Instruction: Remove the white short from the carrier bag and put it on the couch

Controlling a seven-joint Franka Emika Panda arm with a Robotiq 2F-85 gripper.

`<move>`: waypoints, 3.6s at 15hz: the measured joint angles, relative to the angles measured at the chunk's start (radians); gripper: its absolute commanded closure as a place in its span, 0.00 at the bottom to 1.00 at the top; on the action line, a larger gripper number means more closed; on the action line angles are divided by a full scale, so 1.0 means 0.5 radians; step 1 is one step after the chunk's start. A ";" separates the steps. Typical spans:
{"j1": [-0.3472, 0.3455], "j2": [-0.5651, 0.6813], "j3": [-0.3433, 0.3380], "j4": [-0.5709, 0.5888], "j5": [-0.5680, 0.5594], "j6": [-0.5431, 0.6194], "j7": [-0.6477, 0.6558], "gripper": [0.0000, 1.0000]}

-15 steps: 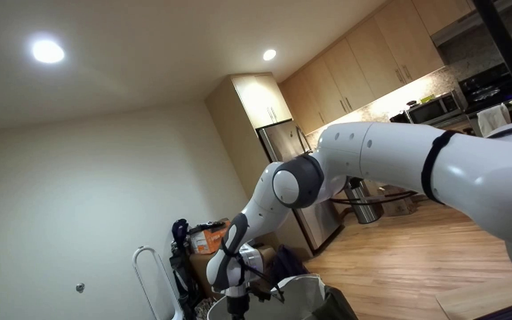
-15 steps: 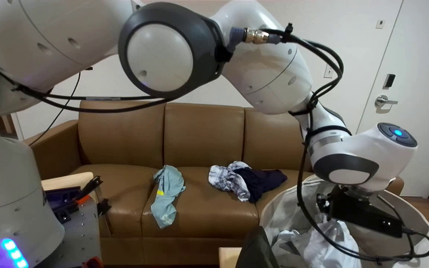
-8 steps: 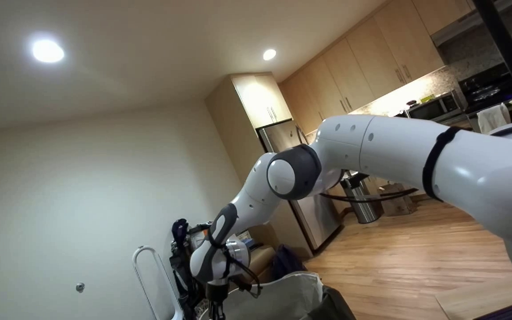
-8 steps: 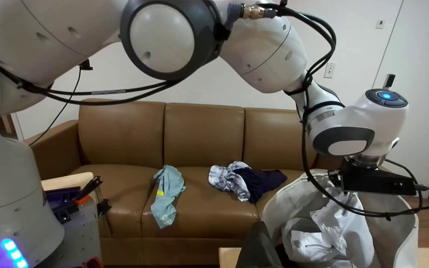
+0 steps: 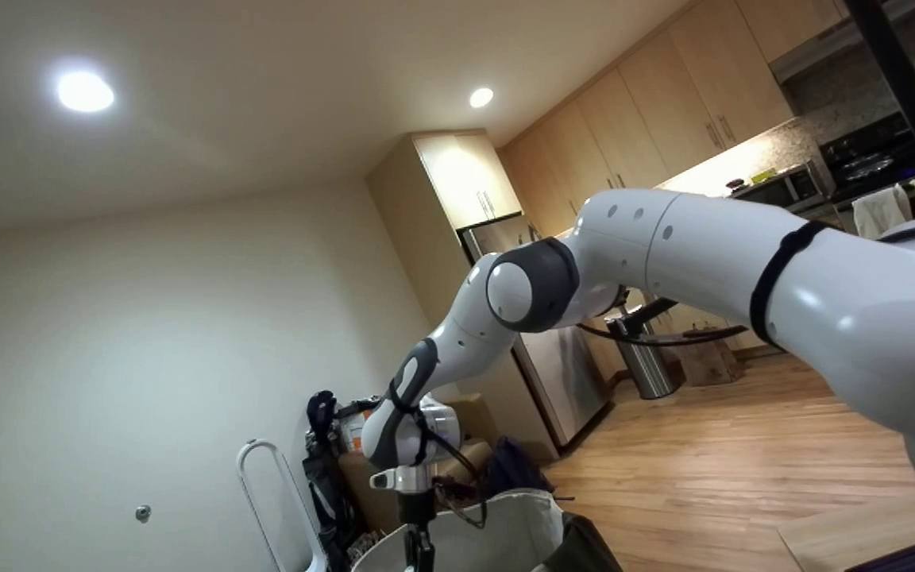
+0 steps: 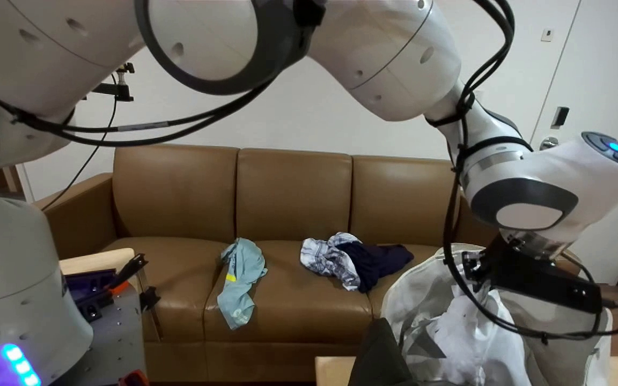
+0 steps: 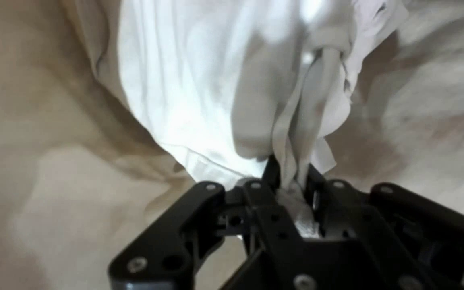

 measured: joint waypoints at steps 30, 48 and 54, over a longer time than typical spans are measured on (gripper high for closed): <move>0.980 -0.631 -0.562 0.547 -0.664 0.034 1.233 0.91; 1.308 -0.195 -0.311 1.145 -0.736 0.018 0.908 0.92; 1.501 0.004 -0.122 1.384 -0.725 0.017 0.533 0.87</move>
